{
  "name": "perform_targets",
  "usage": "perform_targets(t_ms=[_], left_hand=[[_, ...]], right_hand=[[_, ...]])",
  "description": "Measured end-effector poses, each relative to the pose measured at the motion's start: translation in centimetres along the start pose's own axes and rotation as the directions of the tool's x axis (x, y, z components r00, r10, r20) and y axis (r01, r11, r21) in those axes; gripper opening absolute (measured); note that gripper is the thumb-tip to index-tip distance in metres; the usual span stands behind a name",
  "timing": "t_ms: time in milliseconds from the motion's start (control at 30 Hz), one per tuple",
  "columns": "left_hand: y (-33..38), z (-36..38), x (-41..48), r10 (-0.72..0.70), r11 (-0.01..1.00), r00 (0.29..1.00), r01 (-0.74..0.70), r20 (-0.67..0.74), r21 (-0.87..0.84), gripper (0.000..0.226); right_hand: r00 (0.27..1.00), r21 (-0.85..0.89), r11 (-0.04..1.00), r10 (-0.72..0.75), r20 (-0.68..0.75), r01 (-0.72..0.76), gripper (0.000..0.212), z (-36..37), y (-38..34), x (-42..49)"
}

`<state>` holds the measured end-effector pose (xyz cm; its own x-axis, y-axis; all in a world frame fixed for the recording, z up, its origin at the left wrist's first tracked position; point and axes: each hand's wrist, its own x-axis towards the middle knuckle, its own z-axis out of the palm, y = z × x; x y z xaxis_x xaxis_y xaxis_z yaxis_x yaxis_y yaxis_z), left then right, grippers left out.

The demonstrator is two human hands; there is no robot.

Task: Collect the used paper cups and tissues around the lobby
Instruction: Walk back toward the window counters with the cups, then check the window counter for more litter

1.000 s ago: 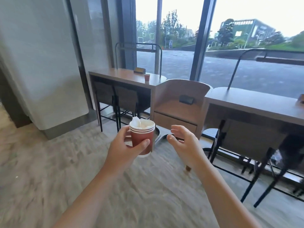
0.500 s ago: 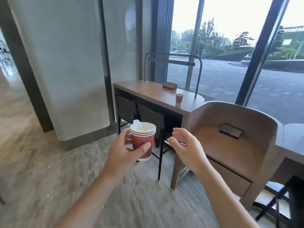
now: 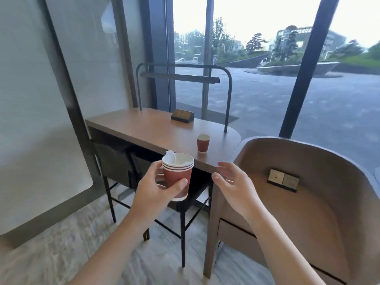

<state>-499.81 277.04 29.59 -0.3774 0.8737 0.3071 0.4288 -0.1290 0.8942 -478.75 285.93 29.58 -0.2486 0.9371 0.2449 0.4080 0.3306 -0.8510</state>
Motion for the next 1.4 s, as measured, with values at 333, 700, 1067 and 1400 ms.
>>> perform_targets(t_ms=[333, 700, 1067, 1400], left_hand=[[-7.1, 8.7, 22.4, -0.009, 1.000, 1.000, 0.009, -0.013, -0.021, 0.064], [-10.7, 13.2, 38.0, 0.009, 0.996, 0.996, -0.002, 0.084, -0.085, 0.069], [-15.1, 18.4, 45.0, 0.157, 0.987, 0.924, -0.152, 0.348, -0.044, 0.073], [-19.5, 19.5, 43.3, 0.106, 0.994, 0.915, -0.110, 0.390, -0.011, 0.074]], right_hand=[[0.999, 0.039, 0.999, 0.034, 0.010, -0.034, 0.042, 2.9, 10.0, 22.3], [0.995, -0.047, 0.994, 0.097, -0.036, -0.099, 0.047, 4.0, 13.2, 36.7], [0.945, -0.121, 0.955, 0.238, -0.223, -0.269, 0.048, 5.1, 15.5, 37.3], [0.907, -0.055, 0.940, 0.309, -0.286, -0.338, 0.045, 6.5, 15.9, 35.7]])
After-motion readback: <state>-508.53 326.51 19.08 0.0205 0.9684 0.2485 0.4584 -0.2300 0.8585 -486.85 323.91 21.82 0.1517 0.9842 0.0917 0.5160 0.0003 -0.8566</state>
